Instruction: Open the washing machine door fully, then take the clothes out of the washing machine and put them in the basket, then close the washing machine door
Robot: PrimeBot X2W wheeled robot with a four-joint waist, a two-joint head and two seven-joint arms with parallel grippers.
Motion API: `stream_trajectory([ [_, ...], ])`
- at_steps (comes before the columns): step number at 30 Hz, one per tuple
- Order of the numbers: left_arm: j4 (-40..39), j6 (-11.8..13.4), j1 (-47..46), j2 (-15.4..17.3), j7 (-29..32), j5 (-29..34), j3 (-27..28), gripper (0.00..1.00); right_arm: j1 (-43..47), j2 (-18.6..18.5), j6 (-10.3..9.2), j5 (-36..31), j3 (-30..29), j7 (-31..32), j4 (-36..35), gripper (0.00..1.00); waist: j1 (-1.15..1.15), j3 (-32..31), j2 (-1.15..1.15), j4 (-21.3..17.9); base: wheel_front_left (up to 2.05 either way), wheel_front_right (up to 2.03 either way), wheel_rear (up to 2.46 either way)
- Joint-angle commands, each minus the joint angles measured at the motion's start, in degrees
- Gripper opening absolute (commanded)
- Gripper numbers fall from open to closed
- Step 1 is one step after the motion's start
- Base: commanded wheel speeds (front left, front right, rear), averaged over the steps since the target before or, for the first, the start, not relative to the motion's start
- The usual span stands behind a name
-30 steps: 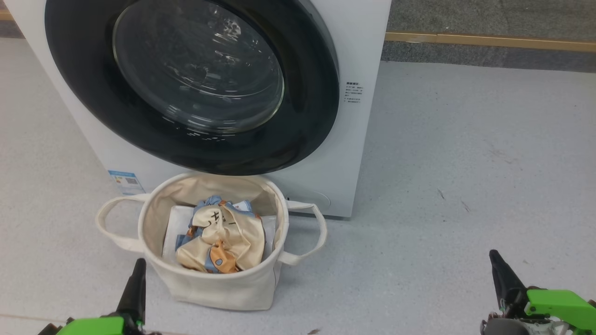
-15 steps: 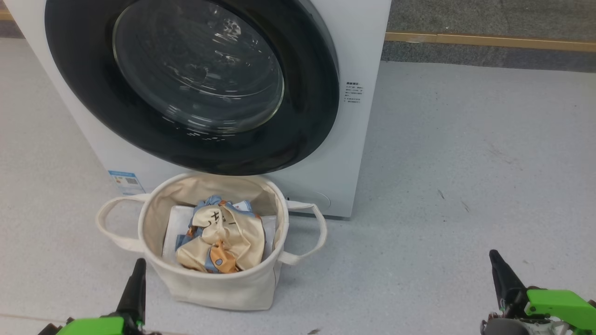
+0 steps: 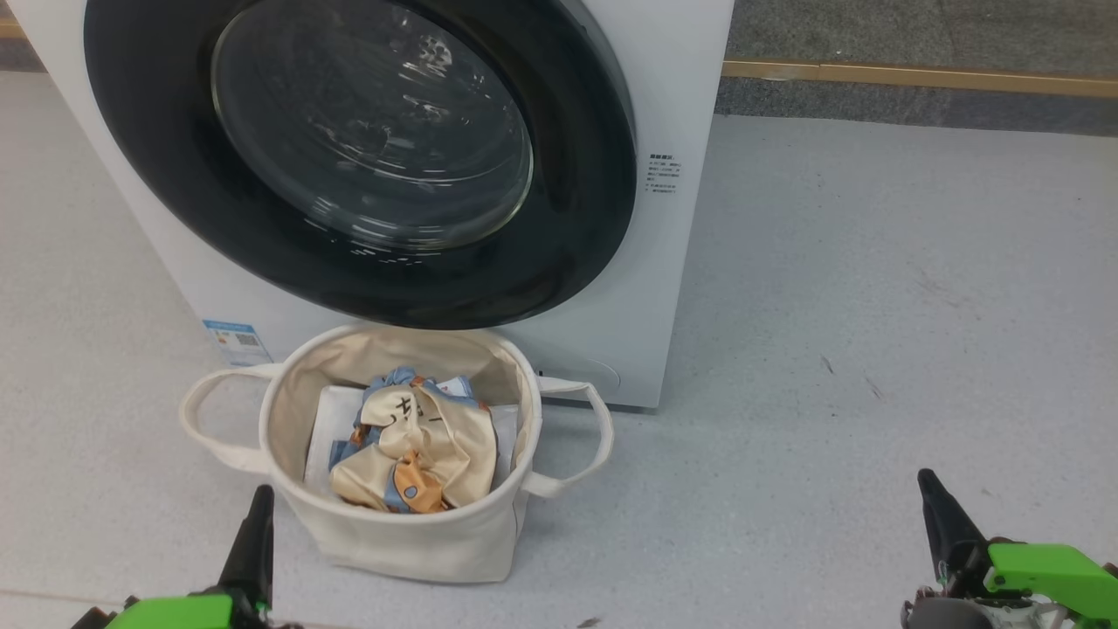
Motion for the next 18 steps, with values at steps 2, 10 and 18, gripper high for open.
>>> stream_trajectory([
  [2,-2.1,-0.4,-2.6,0.3,0.5,-0.2,1.9,0.00,-2.9,-0.4,0.00,0.3,1.1,0.4,-2.1,0.00,0.00,0.0,0.00,0.0,0.00,0.00,0.00],
  [10,-2.1,-0.4,-2.6,0.3,0.5,-0.2,1.9,0.00,-2.9,-0.4,0.00,0.3,1.1,0.4,-2.1,0.00,0.00,0.0,0.00,0.0,0.00,0.00,0.00],
  [18,-2.1,-0.4,-2.6,0.3,0.5,-0.2,1.9,0.00,-2.9,-0.4,0.00,0.3,1.1,0.4,-2.1,0.00,0.00,0.0,0.00,0.0,0.00,0.00,0.00],
])
